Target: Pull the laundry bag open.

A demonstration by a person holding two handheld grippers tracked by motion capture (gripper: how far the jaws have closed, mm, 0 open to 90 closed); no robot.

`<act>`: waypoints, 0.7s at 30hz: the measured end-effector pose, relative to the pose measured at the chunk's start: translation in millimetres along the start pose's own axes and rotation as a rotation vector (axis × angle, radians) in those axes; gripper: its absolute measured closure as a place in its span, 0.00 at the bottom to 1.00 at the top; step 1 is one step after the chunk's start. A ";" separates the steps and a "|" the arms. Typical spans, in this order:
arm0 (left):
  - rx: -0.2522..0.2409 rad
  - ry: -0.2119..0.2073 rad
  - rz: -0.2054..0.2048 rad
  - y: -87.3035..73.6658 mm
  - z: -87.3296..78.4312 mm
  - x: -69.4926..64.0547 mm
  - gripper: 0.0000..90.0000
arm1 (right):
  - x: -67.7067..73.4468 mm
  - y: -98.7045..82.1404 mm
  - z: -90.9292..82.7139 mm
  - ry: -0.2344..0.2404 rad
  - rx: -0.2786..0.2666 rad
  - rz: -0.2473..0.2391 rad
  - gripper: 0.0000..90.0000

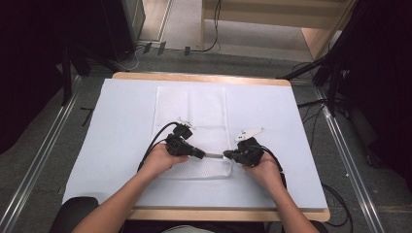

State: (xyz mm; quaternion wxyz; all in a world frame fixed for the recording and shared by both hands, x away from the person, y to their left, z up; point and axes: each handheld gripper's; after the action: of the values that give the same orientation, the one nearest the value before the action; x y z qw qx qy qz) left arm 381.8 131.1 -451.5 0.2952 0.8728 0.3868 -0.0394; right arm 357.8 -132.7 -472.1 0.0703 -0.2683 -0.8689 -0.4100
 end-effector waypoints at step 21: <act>0.002 0.007 -0.007 -12.9 -27.9 14.1 0.98 | -1.7 -0.2 -0.3 0.013 -0.005 0.006 1.00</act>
State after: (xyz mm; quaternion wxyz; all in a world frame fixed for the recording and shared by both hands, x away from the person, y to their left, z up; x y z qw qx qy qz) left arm 378.2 162.3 -439.0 0.2926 0.8718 0.3911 -0.0378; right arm 359.1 -133.7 -472.7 0.0763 -0.2683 -0.8666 -0.4138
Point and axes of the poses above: each handheld gripper's, and its own axes: z roughly forward along the jaws, y roughly out of its top, x roughly to its left, and after that the axes turned 13 degrees about y, right-handed
